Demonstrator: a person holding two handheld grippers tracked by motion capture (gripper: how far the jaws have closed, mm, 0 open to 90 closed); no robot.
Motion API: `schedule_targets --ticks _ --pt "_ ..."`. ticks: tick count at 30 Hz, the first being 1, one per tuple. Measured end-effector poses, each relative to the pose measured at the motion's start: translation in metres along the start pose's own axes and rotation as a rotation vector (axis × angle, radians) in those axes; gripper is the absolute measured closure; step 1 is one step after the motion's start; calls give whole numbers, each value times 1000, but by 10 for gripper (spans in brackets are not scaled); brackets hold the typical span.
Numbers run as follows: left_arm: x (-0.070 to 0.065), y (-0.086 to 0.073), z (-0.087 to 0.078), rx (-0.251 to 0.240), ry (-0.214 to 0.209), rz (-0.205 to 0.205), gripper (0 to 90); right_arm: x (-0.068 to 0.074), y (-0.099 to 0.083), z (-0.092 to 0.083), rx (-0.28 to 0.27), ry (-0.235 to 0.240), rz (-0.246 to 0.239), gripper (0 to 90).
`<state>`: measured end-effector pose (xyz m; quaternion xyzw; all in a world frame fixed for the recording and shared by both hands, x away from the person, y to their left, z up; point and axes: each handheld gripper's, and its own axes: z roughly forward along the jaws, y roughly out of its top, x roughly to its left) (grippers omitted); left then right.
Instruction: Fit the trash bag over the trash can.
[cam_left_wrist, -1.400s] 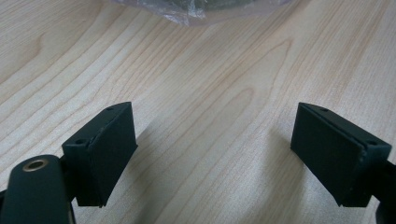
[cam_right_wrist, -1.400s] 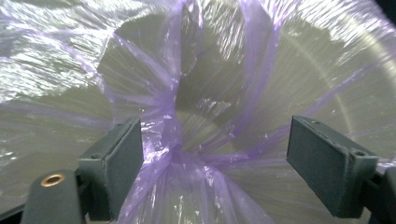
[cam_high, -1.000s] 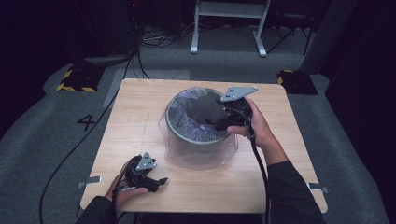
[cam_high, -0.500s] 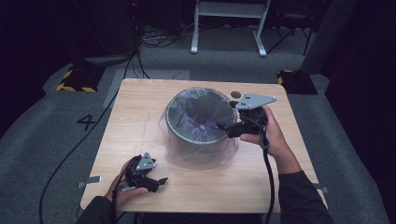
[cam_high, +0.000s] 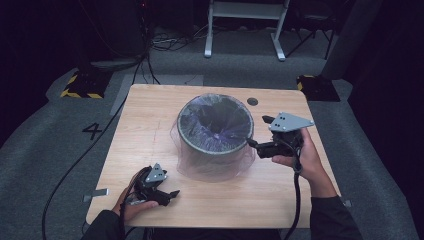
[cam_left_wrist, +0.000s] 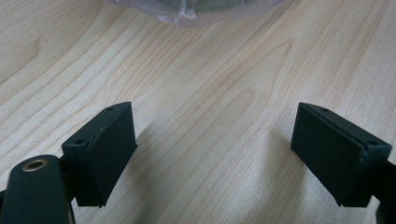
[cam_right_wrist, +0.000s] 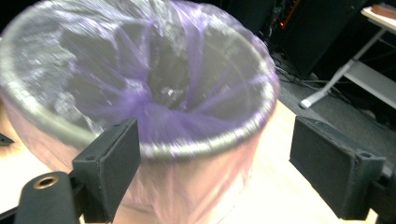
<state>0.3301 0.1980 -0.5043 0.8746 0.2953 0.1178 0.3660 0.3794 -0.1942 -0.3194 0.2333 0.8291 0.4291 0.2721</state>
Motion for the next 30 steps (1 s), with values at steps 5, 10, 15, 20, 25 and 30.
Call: schedule_targets --ticks 5,10,15,20,25,30 --pt "0 0 0 0 0 0 136 -4 -16 0 42 -26 5 161" --pt "0 0 0 0 0 0 136 -8 -33 1 52 -24 29 161" --pt "0 0 0 0 -1 -1 136 -11 -51 4 90 -36 42 161" --pt "0 0 0 0 0 0 136 -11 -74 11 139 -43 48 161" --pt "0 0 0 0 0 0 136 -8 -101 19 193 -29 66 162" --pt "0 0 0 0 0 0 136 -5 -130 24 236 -13 108 161"
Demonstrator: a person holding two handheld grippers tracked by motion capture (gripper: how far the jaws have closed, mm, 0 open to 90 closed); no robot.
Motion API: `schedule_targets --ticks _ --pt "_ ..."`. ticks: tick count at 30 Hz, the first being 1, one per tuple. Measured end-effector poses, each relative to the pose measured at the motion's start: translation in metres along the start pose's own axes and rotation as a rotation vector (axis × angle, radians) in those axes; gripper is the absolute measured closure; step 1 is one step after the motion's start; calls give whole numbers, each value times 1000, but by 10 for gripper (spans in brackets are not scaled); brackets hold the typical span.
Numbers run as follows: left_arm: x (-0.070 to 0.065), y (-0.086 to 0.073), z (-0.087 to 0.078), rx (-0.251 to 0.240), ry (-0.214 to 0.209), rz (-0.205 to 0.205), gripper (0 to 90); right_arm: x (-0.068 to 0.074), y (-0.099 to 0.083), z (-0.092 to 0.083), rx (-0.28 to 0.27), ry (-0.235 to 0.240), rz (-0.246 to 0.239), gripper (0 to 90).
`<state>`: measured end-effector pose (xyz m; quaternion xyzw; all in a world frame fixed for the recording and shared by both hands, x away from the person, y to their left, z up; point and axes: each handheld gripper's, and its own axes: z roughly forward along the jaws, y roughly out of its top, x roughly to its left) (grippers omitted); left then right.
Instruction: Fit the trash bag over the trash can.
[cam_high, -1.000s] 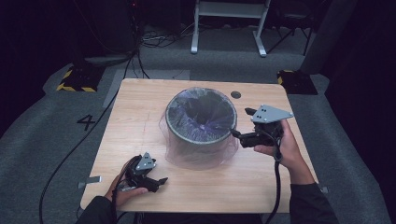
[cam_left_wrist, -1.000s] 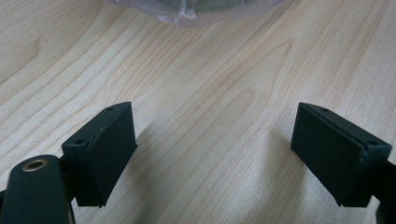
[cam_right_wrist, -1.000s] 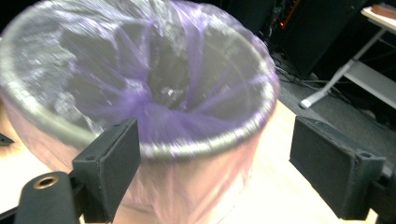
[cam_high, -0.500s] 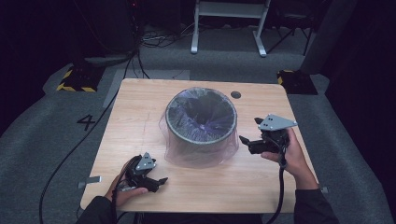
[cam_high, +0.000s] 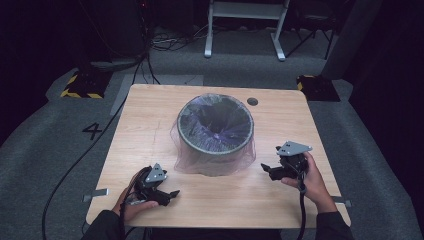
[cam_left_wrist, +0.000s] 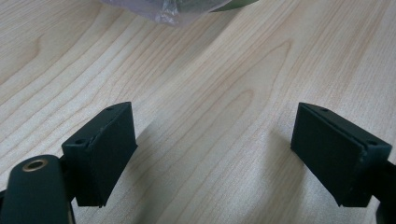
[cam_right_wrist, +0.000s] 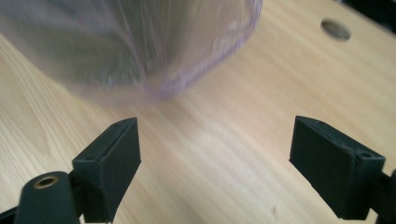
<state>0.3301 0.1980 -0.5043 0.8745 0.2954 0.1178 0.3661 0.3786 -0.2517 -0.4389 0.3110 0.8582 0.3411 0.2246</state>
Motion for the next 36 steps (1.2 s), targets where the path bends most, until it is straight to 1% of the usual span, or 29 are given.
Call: schedule_targets --ticks 4,8,11,14,17,18,19,20,21,36 --pt "0 0 0 0 0 0 136 0 -23 8 46 11 30 163" --pt "0 0 0 0 0 0 136 1 -43 13 95 28 49 163" --pt "0 0 0 0 0 0 136 2 -56 15 114 31 71 162" --pt "0 0 0 0 0 1 136 1 -64 13 92 44 120 163" --pt "0 0 0 0 0 1 136 0 -71 10 69 40 153 154" --pt "0 0 0 0 0 1 136 0 -76 9 47 43 178 153" --pt "0 0 0 0 -1 1 136 -1 -78 9 33 46 191 153" --pt "0 0 0 0 0 1 136 -1 -81 9 10 46 190 152" --pt "0 0 0 0 0 1 136 0 -83 8 4 45 190 152" --pt "0 0 1 -1 -6 4 135 0 -83 8 5 41 192 148"
